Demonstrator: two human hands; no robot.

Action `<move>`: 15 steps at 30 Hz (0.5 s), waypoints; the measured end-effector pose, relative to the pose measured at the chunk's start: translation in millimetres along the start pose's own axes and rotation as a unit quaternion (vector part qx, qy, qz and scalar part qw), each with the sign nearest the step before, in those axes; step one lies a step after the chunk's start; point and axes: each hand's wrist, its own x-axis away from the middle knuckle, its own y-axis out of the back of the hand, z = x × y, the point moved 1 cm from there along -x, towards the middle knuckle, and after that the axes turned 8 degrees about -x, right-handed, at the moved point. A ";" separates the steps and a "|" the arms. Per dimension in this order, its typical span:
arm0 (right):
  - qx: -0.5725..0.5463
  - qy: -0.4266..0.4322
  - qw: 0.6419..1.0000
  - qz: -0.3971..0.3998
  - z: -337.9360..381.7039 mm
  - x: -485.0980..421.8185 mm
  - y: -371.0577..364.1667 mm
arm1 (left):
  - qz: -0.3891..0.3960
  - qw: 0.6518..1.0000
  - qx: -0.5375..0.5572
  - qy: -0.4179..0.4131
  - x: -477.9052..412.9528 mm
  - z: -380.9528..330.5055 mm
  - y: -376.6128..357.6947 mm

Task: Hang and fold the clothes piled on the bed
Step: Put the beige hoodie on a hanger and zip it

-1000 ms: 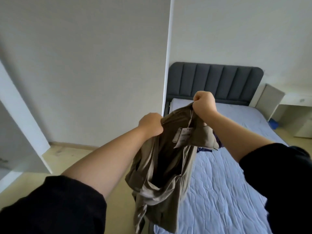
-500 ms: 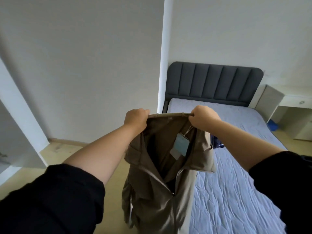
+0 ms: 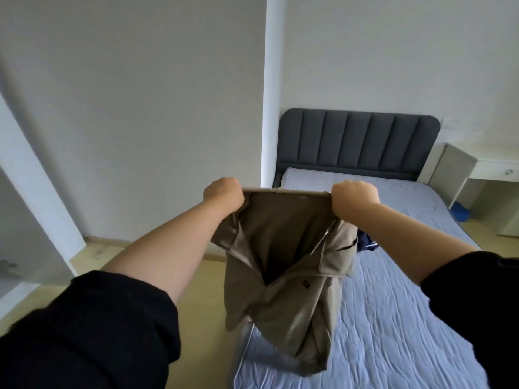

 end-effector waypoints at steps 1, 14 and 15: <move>0.001 -0.002 1.000 0.001 1.1 -0.3 -0.2 | 0.031 0.999 0.027 0.025 -2.6 0.9 0.3; -0.015 -0.101 0.990 0.093 7.5 -20.5 -10.3 | 0.161 0.880 0.400 0.202 -14.3 6.2 -12.6; -0.018 -0.109 0.987 0.113 7.7 -20.9 -9.4 | 0.163 0.865 0.426 0.209 -13.2 5.8 -13.0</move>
